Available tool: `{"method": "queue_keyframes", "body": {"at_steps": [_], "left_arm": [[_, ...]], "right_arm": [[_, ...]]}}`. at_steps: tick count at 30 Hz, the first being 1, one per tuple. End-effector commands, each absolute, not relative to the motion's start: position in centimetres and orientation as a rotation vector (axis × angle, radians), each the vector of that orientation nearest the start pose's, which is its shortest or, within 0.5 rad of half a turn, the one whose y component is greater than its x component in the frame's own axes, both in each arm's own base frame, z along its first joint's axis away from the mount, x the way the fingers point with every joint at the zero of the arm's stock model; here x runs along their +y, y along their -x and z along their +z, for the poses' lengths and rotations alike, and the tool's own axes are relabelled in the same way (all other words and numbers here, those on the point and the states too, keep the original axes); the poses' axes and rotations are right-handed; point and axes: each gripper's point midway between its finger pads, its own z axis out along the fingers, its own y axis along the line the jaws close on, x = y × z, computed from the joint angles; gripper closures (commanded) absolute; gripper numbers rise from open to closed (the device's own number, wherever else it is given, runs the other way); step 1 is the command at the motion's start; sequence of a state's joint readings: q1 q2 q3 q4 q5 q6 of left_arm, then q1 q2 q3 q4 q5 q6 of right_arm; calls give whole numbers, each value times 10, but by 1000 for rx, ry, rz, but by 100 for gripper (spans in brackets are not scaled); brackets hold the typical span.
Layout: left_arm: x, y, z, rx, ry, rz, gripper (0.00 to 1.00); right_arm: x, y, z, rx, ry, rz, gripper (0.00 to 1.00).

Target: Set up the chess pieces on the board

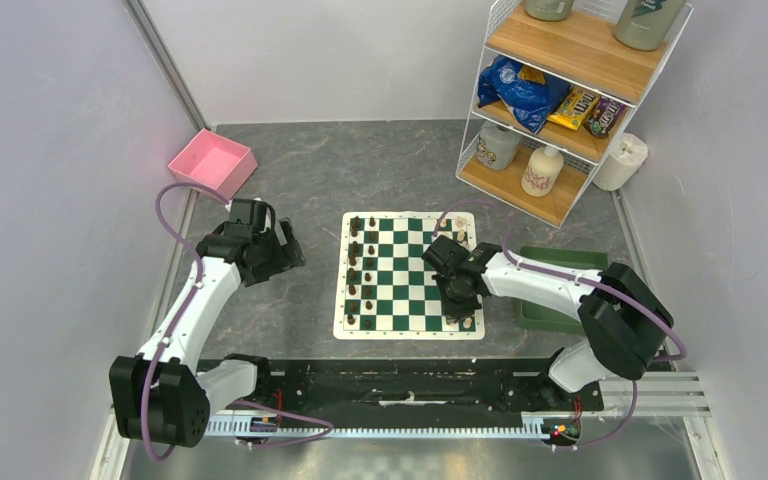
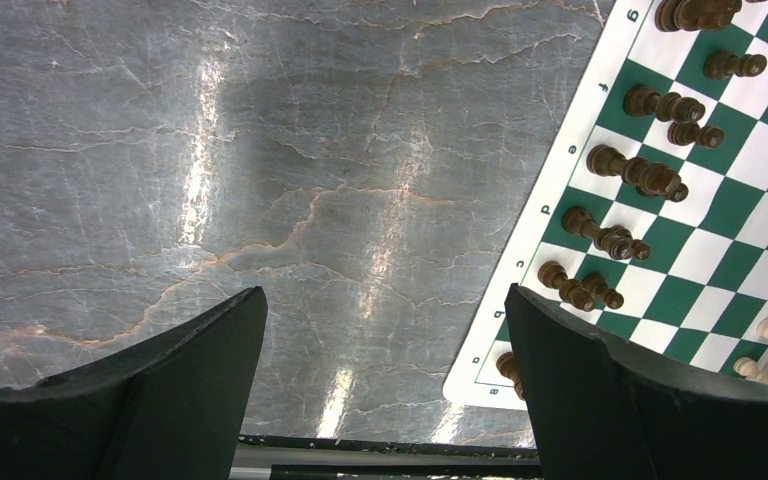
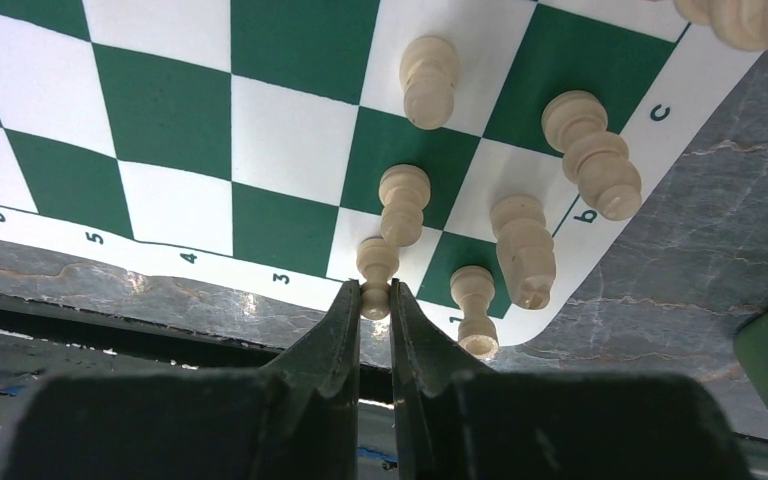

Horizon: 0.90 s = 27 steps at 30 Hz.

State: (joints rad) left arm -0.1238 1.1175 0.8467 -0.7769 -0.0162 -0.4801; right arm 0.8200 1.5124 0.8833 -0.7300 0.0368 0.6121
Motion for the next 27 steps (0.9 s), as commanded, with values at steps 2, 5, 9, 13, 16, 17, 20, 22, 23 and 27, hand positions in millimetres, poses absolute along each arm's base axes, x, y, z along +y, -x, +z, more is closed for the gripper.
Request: {"method": "queue_keyframes", "body": {"at_steps": [2, 5, 9, 13, 16, 17, 20, 22, 23, 27], "left_arm": [[-49, -254, 122, 2554, 445, -212, 4], [-49, -254, 122, 2556, 446, -212, 4], [-49, -255, 121, 2557, 446, -211, 4], [-49, -255, 120, 2562, 446, -209, 4], [-49, -255, 119, 2567, 445, -207, 4], [-49, -255, 119, 2567, 446, -207, 4], [-49, -255, 118, 2569, 447, -207, 4], [-49, -255, 118, 2569, 446, -207, 4], [-49, -255, 118, 2569, 446, -207, 4], [-49, -255, 118, 2571, 447, -207, 4]], "right_arm": [[202, -160, 31, 2938, 300, 179, 83], [203, -160, 30, 2945, 308, 175, 83], [203, -160, 32, 2945, 313, 179, 83], [206, -162, 41, 2918, 312, 209, 83], [206, -163, 39, 2923, 319, 197, 82], [205, -162, 36, 2935, 317, 189, 82], [205, -160, 30, 2949, 317, 187, 83], [203, -161, 28, 2944, 315, 170, 82], [202, -161, 27, 2941, 314, 159, 82], [202, -164, 22, 2941, 311, 136, 81]]}}
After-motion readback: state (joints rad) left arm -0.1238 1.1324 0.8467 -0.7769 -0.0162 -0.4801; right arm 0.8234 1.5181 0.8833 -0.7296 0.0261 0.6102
